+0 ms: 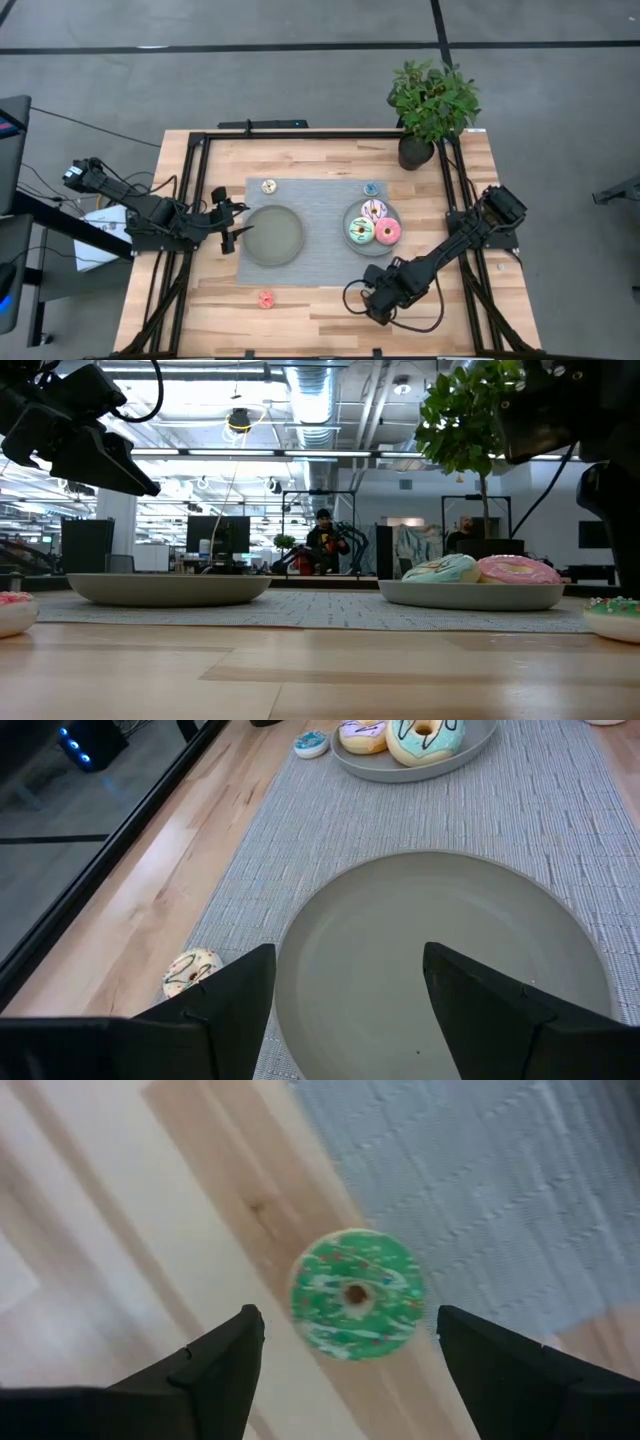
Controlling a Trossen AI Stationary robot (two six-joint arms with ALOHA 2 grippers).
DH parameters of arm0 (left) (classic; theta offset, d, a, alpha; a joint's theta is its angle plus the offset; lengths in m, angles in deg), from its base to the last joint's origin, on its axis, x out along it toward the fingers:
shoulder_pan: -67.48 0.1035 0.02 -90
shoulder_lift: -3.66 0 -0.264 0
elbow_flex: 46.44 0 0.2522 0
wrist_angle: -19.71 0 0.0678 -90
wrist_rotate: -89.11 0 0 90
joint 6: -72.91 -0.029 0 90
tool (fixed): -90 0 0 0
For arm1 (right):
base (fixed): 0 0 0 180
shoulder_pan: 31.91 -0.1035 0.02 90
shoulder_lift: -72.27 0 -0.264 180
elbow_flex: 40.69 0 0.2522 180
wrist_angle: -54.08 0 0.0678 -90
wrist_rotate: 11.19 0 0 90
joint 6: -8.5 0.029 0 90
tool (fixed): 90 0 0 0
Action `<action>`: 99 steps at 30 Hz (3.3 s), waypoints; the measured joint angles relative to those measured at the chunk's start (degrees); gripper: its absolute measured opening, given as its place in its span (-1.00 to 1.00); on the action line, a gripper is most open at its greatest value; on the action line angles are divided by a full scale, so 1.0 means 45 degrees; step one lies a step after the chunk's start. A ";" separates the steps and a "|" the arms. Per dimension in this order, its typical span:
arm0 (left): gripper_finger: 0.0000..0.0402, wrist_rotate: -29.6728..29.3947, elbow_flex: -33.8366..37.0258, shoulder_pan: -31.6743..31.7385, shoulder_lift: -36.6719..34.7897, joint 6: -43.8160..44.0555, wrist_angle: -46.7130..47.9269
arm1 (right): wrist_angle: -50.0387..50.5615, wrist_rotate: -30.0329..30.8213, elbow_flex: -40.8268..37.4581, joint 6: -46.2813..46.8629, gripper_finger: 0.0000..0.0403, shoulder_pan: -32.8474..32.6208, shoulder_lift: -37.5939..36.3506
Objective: Pick & Place donuts
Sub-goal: Put the small green donut into the green plate
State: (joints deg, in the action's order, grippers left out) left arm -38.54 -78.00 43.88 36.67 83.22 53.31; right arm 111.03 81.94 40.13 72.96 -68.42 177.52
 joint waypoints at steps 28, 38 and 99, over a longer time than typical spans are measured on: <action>0.23 0.0000 0.0000 0.0000 0.0000 0.0058 -0.0005 | -0.0347 0.0289 0.0034 0.0003 0.42 0.0034 0.0927; 0.23 0.0000 0.0000 0.0000 -0.0002 0.0058 -0.0005 | -0.0340 0.0287 0.0024 0.0047 0.42 0.0034 0.0918; 0.23 0.3506 0.0000 -0.0005 -0.0005 -0.1438 -0.4230 | -0.2965 0.2670 0.0034 -0.5762 -0.34 0.0422 -0.1642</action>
State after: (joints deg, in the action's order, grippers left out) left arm -22.76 -78.00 43.86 36.65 76.75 34.27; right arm 97.69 93.95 40.29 47.03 -66.52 170.13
